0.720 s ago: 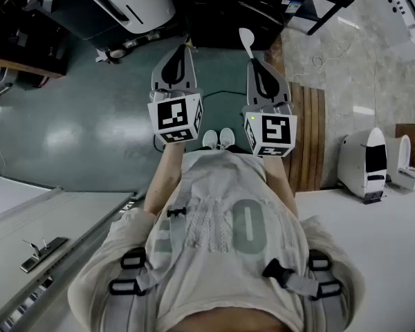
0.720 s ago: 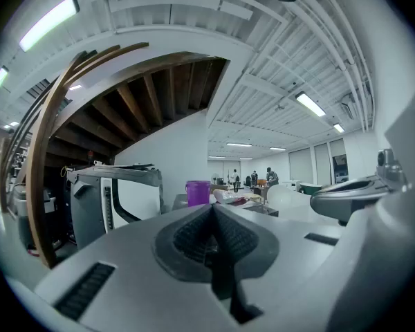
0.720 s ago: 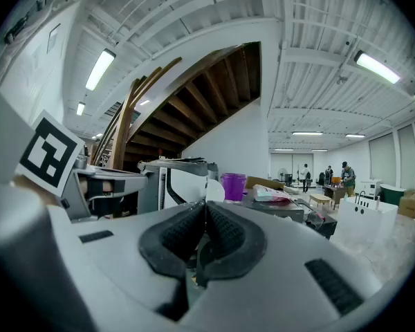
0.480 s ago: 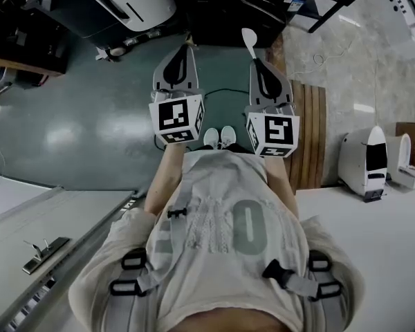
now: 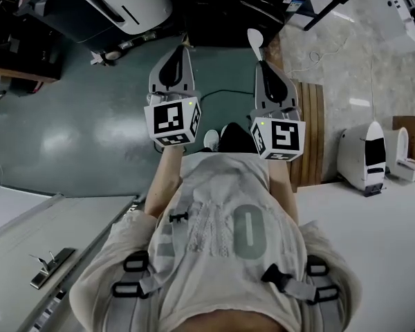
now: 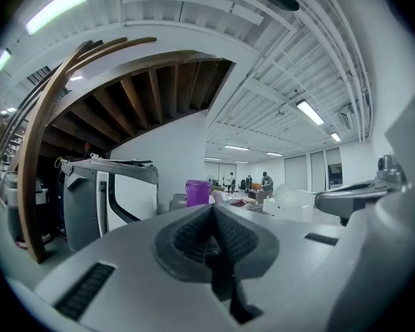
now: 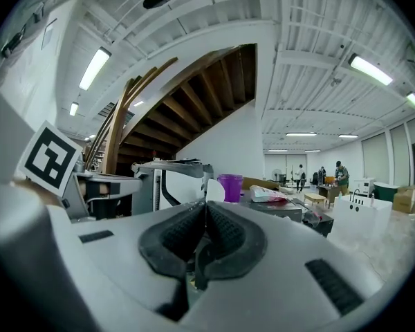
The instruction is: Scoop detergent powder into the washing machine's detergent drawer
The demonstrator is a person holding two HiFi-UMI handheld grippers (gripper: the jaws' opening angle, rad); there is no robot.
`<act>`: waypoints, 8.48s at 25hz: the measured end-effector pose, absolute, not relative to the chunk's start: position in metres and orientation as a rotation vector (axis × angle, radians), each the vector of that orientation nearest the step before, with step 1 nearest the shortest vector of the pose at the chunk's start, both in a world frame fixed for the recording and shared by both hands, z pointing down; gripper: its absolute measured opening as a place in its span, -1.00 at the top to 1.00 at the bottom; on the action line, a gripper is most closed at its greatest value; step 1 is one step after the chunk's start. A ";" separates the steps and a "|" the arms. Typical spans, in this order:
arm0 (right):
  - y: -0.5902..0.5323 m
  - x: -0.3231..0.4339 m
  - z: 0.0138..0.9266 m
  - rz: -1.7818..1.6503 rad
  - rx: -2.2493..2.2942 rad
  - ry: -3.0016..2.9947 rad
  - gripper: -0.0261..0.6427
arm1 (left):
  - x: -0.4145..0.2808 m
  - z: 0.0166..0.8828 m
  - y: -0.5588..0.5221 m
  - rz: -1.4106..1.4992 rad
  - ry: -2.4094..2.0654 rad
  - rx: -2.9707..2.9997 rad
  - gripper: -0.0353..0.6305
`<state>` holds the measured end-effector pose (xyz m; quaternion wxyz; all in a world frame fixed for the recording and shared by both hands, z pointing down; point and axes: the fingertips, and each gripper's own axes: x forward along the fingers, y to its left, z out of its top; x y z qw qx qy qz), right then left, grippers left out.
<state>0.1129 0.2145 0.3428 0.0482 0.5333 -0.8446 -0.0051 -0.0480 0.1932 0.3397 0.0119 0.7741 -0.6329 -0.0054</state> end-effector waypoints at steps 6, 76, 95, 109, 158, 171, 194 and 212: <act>0.203 0.112 0.351 0.023 1.640 -2.542 0.92 | -0.054 0.339 0.180 -0.030 -1.963 2.428 0.83; -0.178 0.096 0.321 -0.039 1.612 -2.654 0.92 | -0.077 0.300 -0.172 -0.078 -2.111 2.382 0.83; -0.277 0.077 0.264 -0.071 1.659 -2.618 0.92 | -0.088 0.258 -0.288 -0.020 -2.026 2.466 0.83; -0.306 0.066 0.261 -0.073 1.542 -2.555 0.90 | -0.103 0.250 -0.308 -0.056 -2.004 2.420 0.83; -0.367 0.014 0.349 0.206 0.318 -1.921 0.89 | -0.145 0.265 -0.269 0.050 -2.224 2.321 0.83; -0.365 0.010 0.349 0.637 0.395 -2.096 0.89 | -0.150 0.261 -0.265 0.044 -2.248 2.328 0.83; -0.353 0.033 0.308 2.092 0.812 -2.578 0.89 | -0.127 0.239 -0.251 0.055 -2.235 2.444 0.83; -0.205 0.116 0.345 2.466 1.471 -2.717 0.89 | -0.075 0.283 -0.166 -0.038 -2.051 2.512 0.83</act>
